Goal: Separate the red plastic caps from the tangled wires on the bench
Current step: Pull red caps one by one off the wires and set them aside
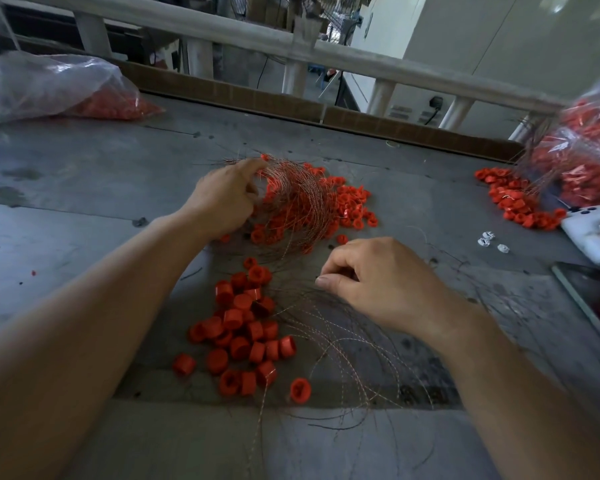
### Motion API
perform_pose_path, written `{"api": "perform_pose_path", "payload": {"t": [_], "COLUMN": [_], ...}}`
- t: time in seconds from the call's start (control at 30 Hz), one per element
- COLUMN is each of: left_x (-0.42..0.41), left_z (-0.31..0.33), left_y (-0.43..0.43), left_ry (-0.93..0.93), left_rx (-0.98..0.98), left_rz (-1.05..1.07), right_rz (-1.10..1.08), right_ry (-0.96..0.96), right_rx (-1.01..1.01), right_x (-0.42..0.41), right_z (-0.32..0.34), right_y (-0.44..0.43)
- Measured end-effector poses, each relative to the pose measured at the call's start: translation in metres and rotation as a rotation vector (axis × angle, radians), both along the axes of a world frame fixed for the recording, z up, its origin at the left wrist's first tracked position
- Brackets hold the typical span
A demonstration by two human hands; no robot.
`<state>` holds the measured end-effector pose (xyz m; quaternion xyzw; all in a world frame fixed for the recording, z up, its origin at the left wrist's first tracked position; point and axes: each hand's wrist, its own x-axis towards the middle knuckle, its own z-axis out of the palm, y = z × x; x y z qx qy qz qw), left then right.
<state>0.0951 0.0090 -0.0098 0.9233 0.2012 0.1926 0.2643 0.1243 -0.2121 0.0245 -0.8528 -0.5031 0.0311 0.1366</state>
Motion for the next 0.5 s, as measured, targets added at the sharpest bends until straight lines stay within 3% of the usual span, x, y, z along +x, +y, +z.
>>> {"api": "perform_pose_path", "payload": {"t": [0.3,0.5], "left_x": [0.0,-0.01], "left_z": [-0.003,0.006], "left_y": [-0.004,0.002], "left_ry": [0.024,-0.032], "left_rx": [-0.064,-0.115], "left_rz": [-0.075,0.064], "right_rz": [0.007,-0.018], "right_ry": [-0.006,-0.014], "right_rx": [0.017,0.017], "right_x": [0.001,0.006], "right_z": [-0.001,-0.002], "right_y": [0.0,0.0]}}
